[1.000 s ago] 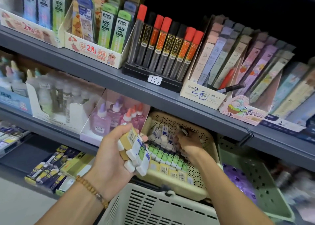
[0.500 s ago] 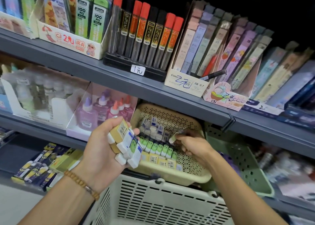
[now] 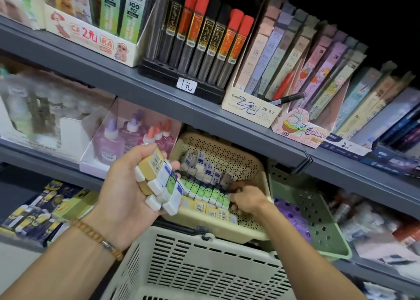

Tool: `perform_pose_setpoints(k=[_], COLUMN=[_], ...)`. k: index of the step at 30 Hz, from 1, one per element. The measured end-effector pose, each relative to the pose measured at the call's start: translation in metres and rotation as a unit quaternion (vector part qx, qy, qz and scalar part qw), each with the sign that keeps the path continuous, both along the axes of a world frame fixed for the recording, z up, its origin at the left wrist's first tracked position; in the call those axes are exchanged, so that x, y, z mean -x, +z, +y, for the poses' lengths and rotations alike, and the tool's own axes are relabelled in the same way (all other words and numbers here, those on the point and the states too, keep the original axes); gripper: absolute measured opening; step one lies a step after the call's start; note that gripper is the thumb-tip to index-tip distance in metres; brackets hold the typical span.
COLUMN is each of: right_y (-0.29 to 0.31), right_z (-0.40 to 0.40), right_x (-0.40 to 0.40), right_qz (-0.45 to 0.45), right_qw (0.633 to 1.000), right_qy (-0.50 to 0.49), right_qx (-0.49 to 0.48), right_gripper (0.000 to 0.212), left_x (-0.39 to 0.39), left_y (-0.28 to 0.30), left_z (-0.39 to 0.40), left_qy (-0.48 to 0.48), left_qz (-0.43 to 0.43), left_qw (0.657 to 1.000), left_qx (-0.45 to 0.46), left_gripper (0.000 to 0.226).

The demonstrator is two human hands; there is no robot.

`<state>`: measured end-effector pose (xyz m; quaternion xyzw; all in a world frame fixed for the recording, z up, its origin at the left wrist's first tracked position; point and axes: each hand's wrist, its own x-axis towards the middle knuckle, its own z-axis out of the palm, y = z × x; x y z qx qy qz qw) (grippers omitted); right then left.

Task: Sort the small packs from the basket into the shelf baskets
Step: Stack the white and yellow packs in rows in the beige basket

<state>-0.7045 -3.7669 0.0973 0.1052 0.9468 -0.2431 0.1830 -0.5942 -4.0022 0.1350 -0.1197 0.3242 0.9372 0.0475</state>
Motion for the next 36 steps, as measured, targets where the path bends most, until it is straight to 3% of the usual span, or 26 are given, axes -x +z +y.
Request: perform_pose_setpoints(k=[3, 6, 10, 14, 18, 23, 27, 36], right_y=[-0.003, 0.000, 0.009, 0.017, 0.023, 0.029, 0.035, 0.051], right_z=[0.001, -0.001, -0.002, -0.001, 0.003, 0.015, 0.020, 0.023], right_x=[0.001, -0.003, -0.015, -0.023, -0.025, -0.027, -0.024, -0.013], right_qz=[0.012, 0.071, 0.134, 0.138, 0.082, 0.081, 0.005, -0.064], right_qw=[0.999, 0.995, 0.967, 0.984, 0.991, 0.987, 0.988, 0.984], right_qy=[-0.021, -0.027, -0.063, -0.004, 0.083, 0.123, 0.124, 0.164], right_qx=[0.033, 0.062, 0.209, 0.113, 0.062, 0.069, 0.095, -0.001], right_gripper=[0.005, 0.010, 0.022, 0.028, 0.033, 0.018, 0.011, 0.016], left_x=[-0.001, -0.001, -0.002, -0.005, -0.007, -0.006, -0.006, -0.007], left_y=[0.001, 0.001, 0.001, 0.006, 0.006, 0.003, 0.002, 0.002], left_z=[-0.002, -0.003, -0.007, -0.010, -0.010, 0.000, 0.003, 0.000], left_qy=[0.000, 0.004, 0.004, 0.009, 0.004, -0.004, -0.007, 0.002], left_qz=[0.002, -0.001, 0.002, -0.004, -0.007, -0.018, -0.015, -0.011], left_qw=[1.000, 1.000, 1.000, 1.000, 1.000, 1.000, 1.000, 1.000], left_qx=[0.003, 0.012, 0.006, -0.001, -0.014, -0.011, -0.004, -0.007], left_gripper=[0.024, 0.025, 0.025, 0.024, 0.025, 0.022, 0.023, 0.024])
